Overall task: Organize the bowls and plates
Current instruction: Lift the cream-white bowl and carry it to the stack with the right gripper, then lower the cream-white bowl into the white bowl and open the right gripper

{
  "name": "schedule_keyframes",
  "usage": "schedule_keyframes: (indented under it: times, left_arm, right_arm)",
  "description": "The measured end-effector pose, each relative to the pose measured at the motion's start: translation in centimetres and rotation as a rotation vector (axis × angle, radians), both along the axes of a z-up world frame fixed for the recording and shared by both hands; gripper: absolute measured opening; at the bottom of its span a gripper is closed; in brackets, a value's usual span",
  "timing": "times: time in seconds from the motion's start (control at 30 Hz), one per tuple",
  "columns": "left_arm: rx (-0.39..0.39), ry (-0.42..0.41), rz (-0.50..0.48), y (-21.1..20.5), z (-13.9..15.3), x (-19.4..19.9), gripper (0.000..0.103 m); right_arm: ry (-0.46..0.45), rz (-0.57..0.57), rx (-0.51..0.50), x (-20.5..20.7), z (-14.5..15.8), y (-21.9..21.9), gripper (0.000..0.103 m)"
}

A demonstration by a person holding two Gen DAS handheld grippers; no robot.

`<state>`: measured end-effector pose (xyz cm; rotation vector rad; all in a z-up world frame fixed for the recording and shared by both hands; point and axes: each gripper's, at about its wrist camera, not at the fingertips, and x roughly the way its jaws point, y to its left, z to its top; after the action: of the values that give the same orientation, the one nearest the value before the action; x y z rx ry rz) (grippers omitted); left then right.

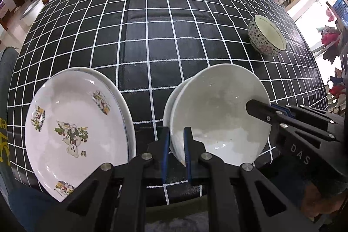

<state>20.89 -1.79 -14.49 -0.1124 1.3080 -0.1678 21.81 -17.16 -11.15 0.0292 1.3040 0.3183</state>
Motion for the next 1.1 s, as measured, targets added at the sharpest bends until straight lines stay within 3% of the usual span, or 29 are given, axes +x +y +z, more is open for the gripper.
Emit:
schedule_keyframes:
  times: [0.57, 0.73, 0.83, 0.9, 1.1]
  left_arm:
    - [-0.016, -0.042, -0.019, 0.5, 1.7, -0.5, 0.011]
    - [0.002, -0.092, -0.036, 0.4, 2.8, -0.9, 0.023]
    - [0.017, -0.134, -0.055, 0.0, 3.9, -1.2, 0.027]
    - [0.031, -0.175, -0.067, -0.3, 5.0, -1.4, 0.032]
    - [0.012, -0.274, -0.078, -1.3, 8.7, -1.7, 0.041]
  right_arm:
    - [0.061, -0.001, -0.011, 0.2, 0.0, 0.4, 0.011]
    - [0.03, 0.019, -0.025, -0.2, 0.8, 0.4, 0.014]
    - [-0.035, 0.019, -0.043, -0.7, 2.2, -0.1, 0.027]
    - [-0.084, 0.01, -0.047, -0.9, 3.5, -0.6, 0.043]
    - [-0.247, -0.021, -0.048, -1.7, 8.4, -2.8, 0.062]
